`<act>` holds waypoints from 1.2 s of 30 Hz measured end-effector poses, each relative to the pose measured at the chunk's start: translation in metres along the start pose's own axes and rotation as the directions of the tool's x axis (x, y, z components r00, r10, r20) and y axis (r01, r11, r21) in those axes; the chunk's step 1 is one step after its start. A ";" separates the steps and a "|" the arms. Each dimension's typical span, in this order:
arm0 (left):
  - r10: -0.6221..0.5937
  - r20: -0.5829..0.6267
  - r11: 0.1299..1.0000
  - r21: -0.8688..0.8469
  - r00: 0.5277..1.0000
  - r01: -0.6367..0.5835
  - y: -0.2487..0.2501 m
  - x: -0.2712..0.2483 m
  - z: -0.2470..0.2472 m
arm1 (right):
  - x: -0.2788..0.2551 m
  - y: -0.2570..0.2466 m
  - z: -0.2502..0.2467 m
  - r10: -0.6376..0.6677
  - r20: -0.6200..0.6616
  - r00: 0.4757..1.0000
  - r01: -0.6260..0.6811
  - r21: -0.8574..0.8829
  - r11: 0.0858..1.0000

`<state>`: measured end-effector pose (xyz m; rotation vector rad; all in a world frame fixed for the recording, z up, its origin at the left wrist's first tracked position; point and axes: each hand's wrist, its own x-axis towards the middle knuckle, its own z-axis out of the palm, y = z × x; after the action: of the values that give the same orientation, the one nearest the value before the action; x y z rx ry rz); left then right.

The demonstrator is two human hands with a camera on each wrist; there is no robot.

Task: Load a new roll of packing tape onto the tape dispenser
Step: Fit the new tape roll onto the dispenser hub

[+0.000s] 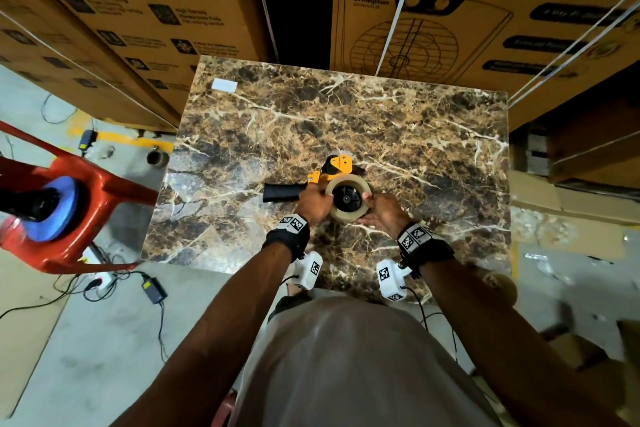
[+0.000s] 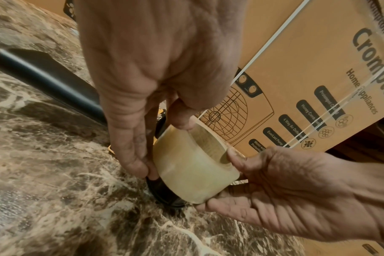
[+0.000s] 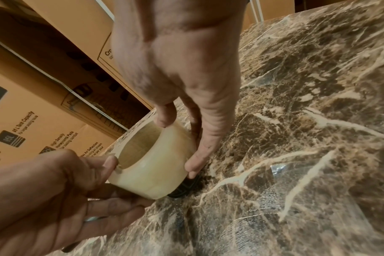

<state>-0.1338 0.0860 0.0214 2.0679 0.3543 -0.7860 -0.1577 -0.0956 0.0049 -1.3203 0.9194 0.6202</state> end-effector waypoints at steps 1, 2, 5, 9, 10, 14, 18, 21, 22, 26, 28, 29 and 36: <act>-0.007 0.011 1.000 0.003 1.000 0.007 -0.003 0.005 0.001 | -0.002 -0.001 0.001 -0.001 0.014 1.000 0.001 -0.001 1.000; -0.005 0.014 1.000 0.012 1.000 0.005 -0.012 0.015 0.003 | -0.004 -0.002 0.001 -0.004 0.027 1.000 0.004 -0.004 1.000; 0.017 0.013 0.998 0.062 1.000 -0.018 -0.023 0.026 0.005 | -0.009 -0.001 0.003 -0.012 0.034 0.999 0.012 -0.001 1.000; 0.183 0.025 0.977 0.108 0.983 -0.184 -0.011 -0.011 -0.006 | -0.020 0.003 0.002 0.082 0.084 0.993 -0.084 0.024 0.996; 0.199 0.025 0.977 0.071 0.980 -0.200 -0.013 -0.016 -0.006 | -0.024 0.004 -0.001 0.117 0.107 0.987 -0.117 -0.005 0.993; 0.118 0.130 0.988 -0.115 0.984 -0.103 -0.020 -0.033 -0.006 | -0.026 0.000 -0.010 0.160 0.141 0.977 -0.121 -0.251 0.960; 0.024 0.209 0.938 -0.344 0.978 0.051 -0.016 -0.041 -0.002 | -0.015 -0.011 -0.006 -0.074 0.022 0.997 0.077 -0.205 0.976; -0.007 0.182 0.900 -0.428 0.983 0.085 -0.010 -0.042 0.000 | -0.011 -0.014 -0.002 -0.116 0.056 0.992 0.125 -0.188 0.974; -0.012 0.157 0.897 -0.435 0.987 0.080 -0.010 -0.040 0.002 | -0.011 -0.014 -0.003 -0.103 0.068 0.992 0.114 -0.204 0.972; -0.082 0.117 0.873 -0.471 0.990 0.127 -0.008 -0.035 0.013 | -0.005 -0.008 -0.009 -0.075 0.104 0.992 0.094 -0.197 0.976; -0.104 0.092 0.868 -0.478 0.990 0.135 -0.013 -0.029 0.018 | -0.001 -0.006 -0.010 -0.086 0.090 0.992 0.101 -0.188 0.977; -0.108 0.078 0.872 -0.471 0.991 0.132 -0.016 -0.026 0.020 | 0.000 -0.005 -0.009 -0.093 0.080 0.993 0.106 -0.185 0.977; -0.151 0.080 0.877 -0.450 0.985 0.171 -0.008 -0.029 0.019 | 0.003 -0.011 -0.006 -0.098 0.041 0.994 0.104 -0.216 0.971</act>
<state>-0.1678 0.0761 0.0269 1.5905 0.6311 -0.7585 -0.1484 -0.1037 0.0083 -1.5395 0.7704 0.6737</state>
